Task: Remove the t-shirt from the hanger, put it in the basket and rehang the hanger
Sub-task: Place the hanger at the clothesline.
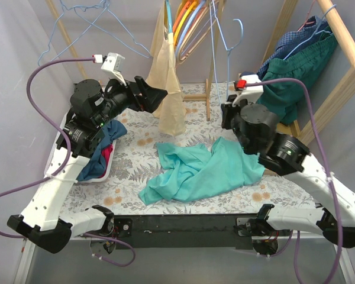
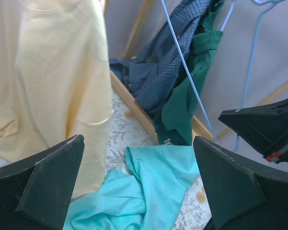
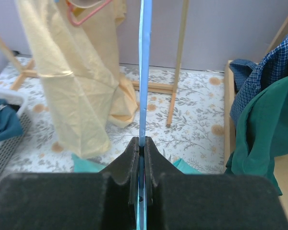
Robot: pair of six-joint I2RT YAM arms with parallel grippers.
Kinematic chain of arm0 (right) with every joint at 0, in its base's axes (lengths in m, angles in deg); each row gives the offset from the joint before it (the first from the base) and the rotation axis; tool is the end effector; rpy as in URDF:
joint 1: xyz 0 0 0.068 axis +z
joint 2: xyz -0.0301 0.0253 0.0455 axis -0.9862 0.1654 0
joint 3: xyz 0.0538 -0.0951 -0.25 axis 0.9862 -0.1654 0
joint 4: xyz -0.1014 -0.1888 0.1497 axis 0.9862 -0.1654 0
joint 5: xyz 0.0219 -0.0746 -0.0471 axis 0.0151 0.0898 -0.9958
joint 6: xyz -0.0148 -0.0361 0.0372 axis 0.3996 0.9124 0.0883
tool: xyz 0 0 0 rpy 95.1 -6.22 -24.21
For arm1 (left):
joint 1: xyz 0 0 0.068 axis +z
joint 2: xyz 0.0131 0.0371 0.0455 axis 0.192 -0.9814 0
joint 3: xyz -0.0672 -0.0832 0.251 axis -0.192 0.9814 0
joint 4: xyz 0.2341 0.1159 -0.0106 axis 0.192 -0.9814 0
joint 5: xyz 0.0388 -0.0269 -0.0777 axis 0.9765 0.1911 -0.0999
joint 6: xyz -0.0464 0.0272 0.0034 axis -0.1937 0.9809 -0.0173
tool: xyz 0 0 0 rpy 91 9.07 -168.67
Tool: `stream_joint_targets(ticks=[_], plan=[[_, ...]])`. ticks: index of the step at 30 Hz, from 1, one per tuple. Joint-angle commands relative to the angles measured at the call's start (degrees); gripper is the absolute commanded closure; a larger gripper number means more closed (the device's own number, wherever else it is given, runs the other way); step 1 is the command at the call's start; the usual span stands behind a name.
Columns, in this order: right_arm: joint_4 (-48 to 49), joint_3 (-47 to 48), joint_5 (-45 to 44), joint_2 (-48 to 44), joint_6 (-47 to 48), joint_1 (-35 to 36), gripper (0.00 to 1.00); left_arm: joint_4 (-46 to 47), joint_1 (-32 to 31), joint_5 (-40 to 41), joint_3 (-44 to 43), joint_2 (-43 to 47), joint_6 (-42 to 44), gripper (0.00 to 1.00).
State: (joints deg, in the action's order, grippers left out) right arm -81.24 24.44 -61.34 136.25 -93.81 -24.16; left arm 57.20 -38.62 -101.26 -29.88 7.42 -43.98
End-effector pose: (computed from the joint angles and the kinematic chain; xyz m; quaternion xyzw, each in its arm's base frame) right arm 0.1438 0.1685 0.4723 -0.0208 0.7388 0.0841 0.6684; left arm 0.1934 -0.1093 0.4938 -0.1194 0.7045 -0.5314 0.4550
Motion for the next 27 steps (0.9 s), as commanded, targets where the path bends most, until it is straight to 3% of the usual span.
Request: stream_joint_targets(ticks=[1, 7, 14, 27], plan=[[-2.8, -0.9, 12.7, -5.2, 2.5, 0.2, 0.99, 3.5, -0.2, -8.0, -3.6, -0.8, -0.2, 0.02], [-6.5, 4.7, 21.1, -3.8, 2.0, 0.3, 0.99, 3.3, -0.2, -10.2, -4.4, 0.3, -0.6, 0.02], [-4.1, 12.7, 22.5, 2.6, -5.5, 0.3, 0.99, 0.7, -0.3, -11.9, 2.7, 8.5, -1.9, 0.03], [0.3, 30.2, 21.7, 20.3, -13.4, 2.3, 0.99, -4.0, -0.4, -1.7, 11.7, 17.8, -0.4, 0.15]])
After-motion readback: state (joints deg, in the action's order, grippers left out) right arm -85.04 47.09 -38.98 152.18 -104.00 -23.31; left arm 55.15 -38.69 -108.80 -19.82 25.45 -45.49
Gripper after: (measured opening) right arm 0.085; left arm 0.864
